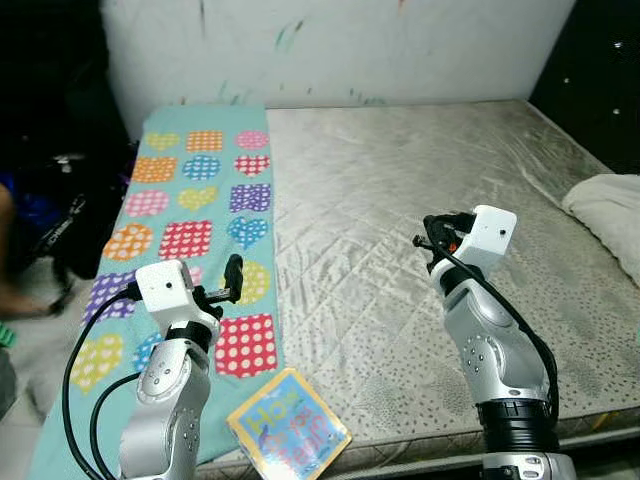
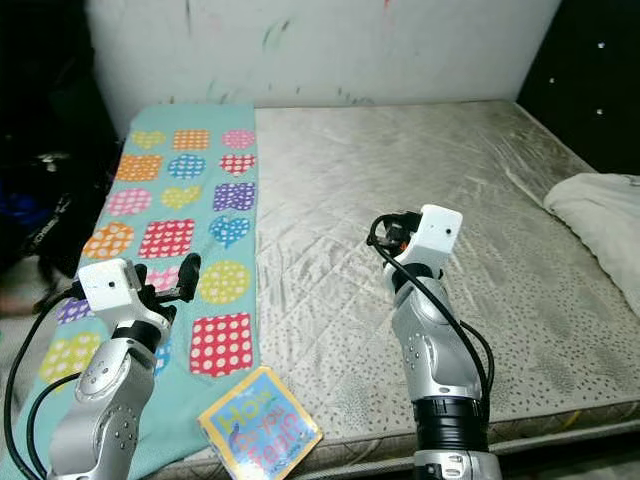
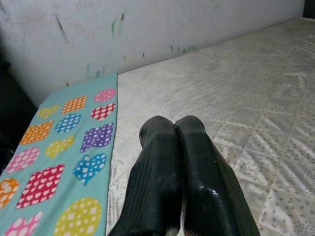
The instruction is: Clean up the room
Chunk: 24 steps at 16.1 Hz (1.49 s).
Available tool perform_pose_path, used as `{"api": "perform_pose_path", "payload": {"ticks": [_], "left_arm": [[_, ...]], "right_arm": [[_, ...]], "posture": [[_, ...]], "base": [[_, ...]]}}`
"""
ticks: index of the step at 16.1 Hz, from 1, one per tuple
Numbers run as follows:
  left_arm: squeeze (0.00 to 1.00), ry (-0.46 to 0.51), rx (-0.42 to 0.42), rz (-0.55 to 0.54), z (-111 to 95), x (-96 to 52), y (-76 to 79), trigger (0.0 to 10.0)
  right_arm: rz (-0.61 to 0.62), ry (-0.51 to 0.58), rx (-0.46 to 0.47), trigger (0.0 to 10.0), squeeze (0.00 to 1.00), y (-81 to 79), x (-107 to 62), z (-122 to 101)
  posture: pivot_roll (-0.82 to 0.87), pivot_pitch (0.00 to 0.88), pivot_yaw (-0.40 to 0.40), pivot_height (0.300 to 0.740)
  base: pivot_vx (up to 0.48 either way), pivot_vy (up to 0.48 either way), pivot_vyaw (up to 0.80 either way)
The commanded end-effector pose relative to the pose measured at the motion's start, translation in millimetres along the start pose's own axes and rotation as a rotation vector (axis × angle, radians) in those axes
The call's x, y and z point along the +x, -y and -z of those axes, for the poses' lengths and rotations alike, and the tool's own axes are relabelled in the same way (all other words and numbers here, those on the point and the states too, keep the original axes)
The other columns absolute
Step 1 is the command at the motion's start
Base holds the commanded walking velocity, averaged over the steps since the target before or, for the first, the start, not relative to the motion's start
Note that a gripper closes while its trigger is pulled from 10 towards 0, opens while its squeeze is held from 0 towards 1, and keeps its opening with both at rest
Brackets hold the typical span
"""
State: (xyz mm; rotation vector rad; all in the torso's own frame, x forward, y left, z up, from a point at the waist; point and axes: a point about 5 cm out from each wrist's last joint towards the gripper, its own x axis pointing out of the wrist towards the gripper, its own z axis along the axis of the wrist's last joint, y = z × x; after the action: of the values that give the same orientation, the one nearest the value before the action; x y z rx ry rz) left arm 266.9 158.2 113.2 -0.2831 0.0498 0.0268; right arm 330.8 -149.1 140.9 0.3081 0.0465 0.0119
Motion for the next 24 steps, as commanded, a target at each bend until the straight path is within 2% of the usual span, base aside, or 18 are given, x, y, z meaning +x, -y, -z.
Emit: {"api": "perform_pose_path", "payload": {"ticks": [1,2,3,6,8,10,13,17,24], "left_arm": [[0.00,0.000,0.053,-0.065,1.4,-8.4,-19.2,10.0],[0.00,0.007,0.094,-0.108,1.3,-15.3,-32.9,10.0],[0.00,0.008,0.137,-0.135,1.4,-23.8,-42.8,10.0],[0.00,-0.008,0.138,-0.117,5.0,-22.7,-35.7,10.0],[0.00,-0.007,0.140,-0.113,5.0,-25.1,-34.2,10.0],[0.00,-0.019,0.148,-0.125,10.5,-31.2,-38.9,10.0],[0.00,-0.028,0.141,-0.122,13.0,-34.6,-38.7,10.0],[0.00,-0.027,0.140,-0.107,13.3,-29.4,-35.3,10.0],[0.00,-0.036,0.136,-0.089,15.1,-29.4,-31.2,10.0]], "right_arm": [[-0.017,0.017,-0.109,10.0,0.00,11.9,-10.0,2.2],[-0.033,0.004,-0.185,10.0,0.00,21.2,-18.6,9.3],[-0.071,0.000,-0.258,10.0,0.00,22.3,-24.4,12.4],[-0.110,0.004,-0.241,10.0,0.00,9.7,-17.7,7.6],[-0.115,0.011,-0.247,10.0,0.00,8.8,-18.2,7.2],[-0.130,-0.006,-0.284,10.0,0.00,12.8,-22.0,13.6],[-0.117,-0.032,-0.290,10.0,0.00,20.1,-24.1,18.4],[-0.117,-0.050,-0.293,10.0,0.00,20.7,-24.5,24.4],[-0.103,-0.054,-0.285,10.0,0.00,23.4,-24.3,25.2]], "posture": [[-0.04,0.000,-0.028,0.740],[-0.04,0.000,-0.028,0.740],[-0.06,0.000,-0.031,0.740],[-0.06,0.000,-0.026,0.740],[-0.05,0.000,-0.032,0.740],[-0.05,0.000,-0.043,0.740],[-0.05,0.000,-0.047,0.740],[-0.05,0.000,-0.049,0.740],[-0.06,0.000,-0.038,0.740]], "base": [[0.000,0.000,0.00],[0.000,0.000,0.00],[0.000,0.000,0.00],[0.000,0.000,0.00],[0.000,0.000,0.00],[0.000,0.000,0.00],[0.000,0.000,0.00],[0.000,0.000,0.00],[-0.077,0.000,0.00]]}}
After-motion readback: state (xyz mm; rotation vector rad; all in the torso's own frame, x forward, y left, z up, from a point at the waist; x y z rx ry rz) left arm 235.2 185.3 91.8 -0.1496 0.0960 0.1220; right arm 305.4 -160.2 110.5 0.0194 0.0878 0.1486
